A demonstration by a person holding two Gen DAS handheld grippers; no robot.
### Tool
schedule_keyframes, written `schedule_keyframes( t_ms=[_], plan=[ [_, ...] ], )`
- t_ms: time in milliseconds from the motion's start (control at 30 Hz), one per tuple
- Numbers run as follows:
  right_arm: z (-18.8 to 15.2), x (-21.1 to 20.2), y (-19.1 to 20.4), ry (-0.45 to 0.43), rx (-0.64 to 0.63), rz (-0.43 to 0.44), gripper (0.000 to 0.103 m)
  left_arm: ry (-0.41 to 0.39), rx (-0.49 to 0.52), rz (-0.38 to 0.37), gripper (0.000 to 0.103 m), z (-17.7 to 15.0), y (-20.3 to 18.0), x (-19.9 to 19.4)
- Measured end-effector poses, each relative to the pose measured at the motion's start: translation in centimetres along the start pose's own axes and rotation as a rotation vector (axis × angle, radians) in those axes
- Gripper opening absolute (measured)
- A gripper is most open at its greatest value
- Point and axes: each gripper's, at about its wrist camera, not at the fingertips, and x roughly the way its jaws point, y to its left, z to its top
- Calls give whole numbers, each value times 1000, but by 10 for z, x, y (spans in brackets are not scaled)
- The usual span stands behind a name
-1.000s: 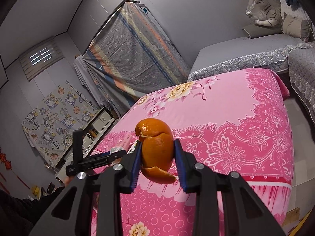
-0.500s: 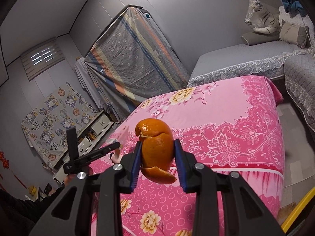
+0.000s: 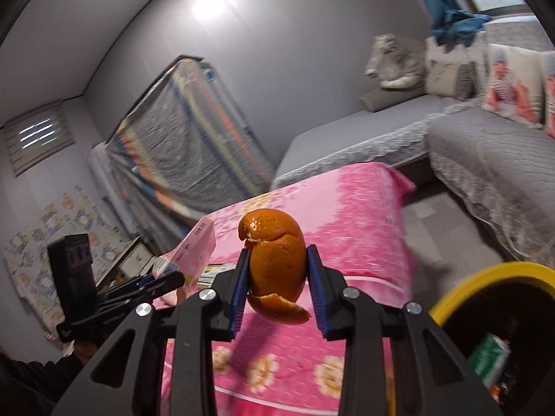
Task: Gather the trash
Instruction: 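Grasp the pink carton with the left gripper while the right holds the peel, then lower the pink carton and peel into the yellow bin and open both grippers, then move both open grippers back over the bed toward the pink tube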
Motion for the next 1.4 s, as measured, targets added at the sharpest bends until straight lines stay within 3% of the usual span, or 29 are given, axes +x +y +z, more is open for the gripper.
schedule_keyframes(
  t_ms=[200, 267, 467, 800, 1133, 1233, 1300, 1333, 1367, 1400],
  plan=[
    [-16, -49, -52, -44, 68, -237, 30, 60, 74, -152, 33, 4, -70, 46],
    [-23, -63, -65, -63, 68, -352, 30, 78, 90, -186, 33, 3, -89, 59],
    [-45, -85, -103, -63, 149, -464, 31, 144, 139, -251, 33, -10, -135, 95],
    [-74, -90, -143, -26, 266, -508, 31, 226, 191, -292, 33, -27, -182, 134],
    [-82, -91, -161, 7, 330, -538, 32, 268, 192, -289, 34, -38, -199, 148],
    [-85, -91, -167, 16, 358, -549, 35, 281, 163, -276, 44, -38, -194, 150],
    [-86, -95, -169, -1, 365, -564, 44, 283, 150, -276, 62, -38, -190, 148],
    [-85, -98, -170, -14, 370, -577, 55, 268, 146, -269, 70, -38, -188, 145],
    [-85, -100, -170, -27, 376, -585, 61, 257, 146, -262, 73, -38, -186, 143],
    [-85, -103, -170, -40, 381, -586, 62, 250, 146, -257, 74, -38, -185, 141]
  ],
)
